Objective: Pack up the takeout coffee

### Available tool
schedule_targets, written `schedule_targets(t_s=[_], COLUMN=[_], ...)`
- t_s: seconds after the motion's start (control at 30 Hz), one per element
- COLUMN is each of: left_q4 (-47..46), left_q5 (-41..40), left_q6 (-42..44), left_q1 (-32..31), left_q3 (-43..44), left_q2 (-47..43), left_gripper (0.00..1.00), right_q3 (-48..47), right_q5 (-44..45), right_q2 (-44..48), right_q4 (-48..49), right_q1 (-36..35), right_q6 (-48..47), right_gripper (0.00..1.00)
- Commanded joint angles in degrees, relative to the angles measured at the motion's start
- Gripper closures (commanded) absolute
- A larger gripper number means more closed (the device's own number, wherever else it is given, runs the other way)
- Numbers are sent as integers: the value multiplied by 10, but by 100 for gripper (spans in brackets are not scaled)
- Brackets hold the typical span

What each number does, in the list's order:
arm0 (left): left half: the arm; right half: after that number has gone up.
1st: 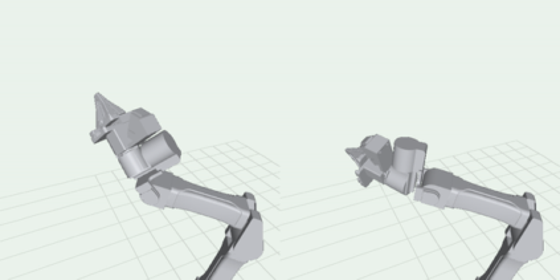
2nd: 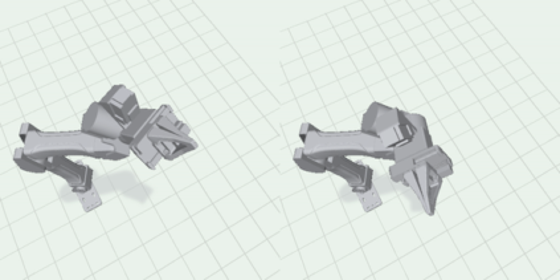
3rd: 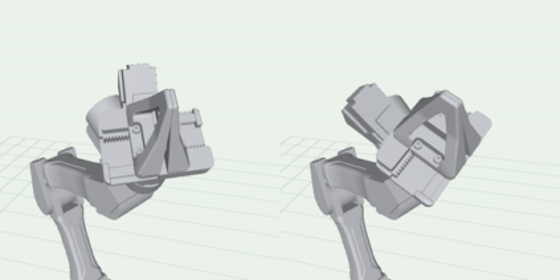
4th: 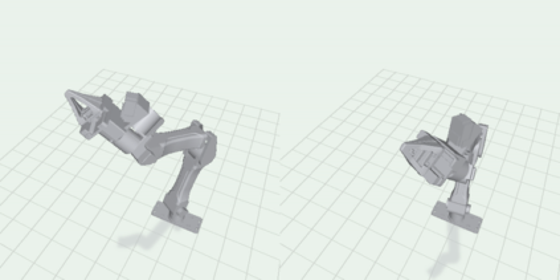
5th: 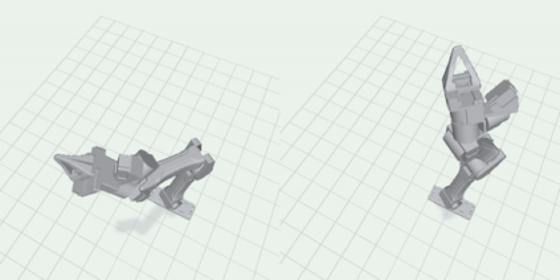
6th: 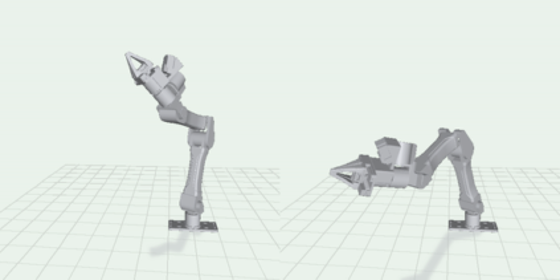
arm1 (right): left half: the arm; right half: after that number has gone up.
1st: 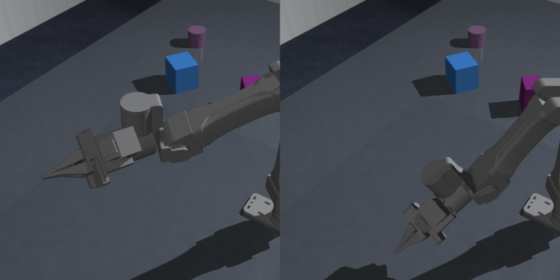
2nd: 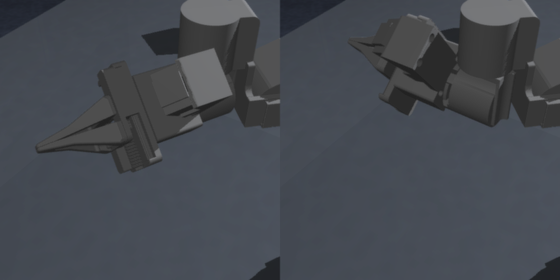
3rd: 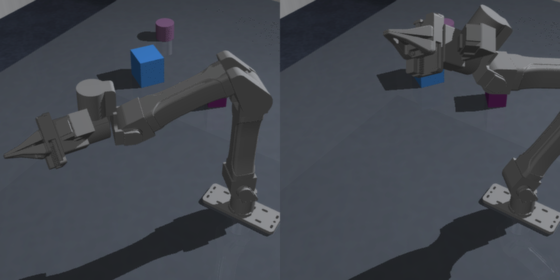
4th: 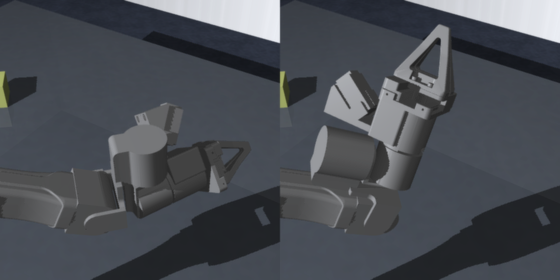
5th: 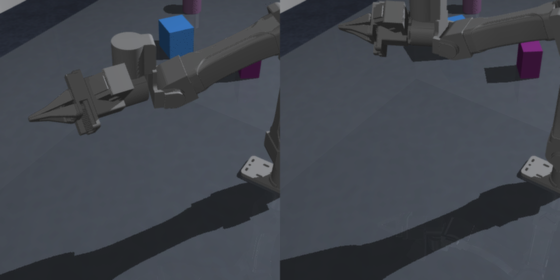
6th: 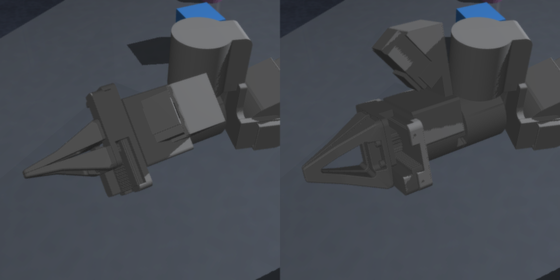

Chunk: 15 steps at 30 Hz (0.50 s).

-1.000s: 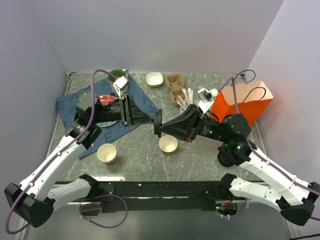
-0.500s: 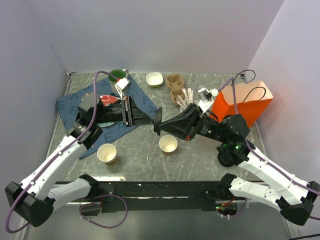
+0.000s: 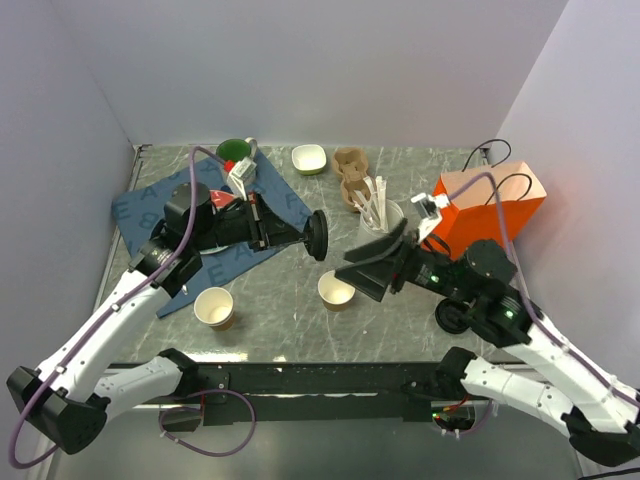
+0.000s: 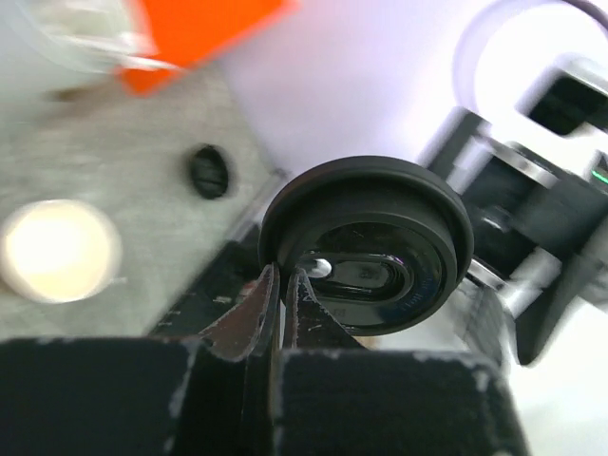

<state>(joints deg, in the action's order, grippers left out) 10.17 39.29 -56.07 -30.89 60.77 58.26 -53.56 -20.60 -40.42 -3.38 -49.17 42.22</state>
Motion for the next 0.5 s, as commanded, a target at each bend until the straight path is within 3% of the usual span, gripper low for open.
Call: schedule_targets(t_s=[0.0, 0.1, 0.2, 0.47], left_q4=[152, 228, 273, 376], left_q5=[-187, -298, -339, -453], left_q6=[83, 98, 76, 34], left_q1=[-23, -81, -105, -189], left_q3=[37, 64, 85, 157], left_q2=[29, 90, 156, 269], left_gripper=[99, 99, 99, 99], right_q3=[-37, -34, -35, -78], right_q5=[152, 226, 285, 304], right_q2=[74, 119, 144, 113], right_q4=[-259, -311, -375, -507], right_q1=[-3, -3, -2, -2], right_q6=[-53, -50, -39, -56], right_gripper=[0, 0, 0, 0])
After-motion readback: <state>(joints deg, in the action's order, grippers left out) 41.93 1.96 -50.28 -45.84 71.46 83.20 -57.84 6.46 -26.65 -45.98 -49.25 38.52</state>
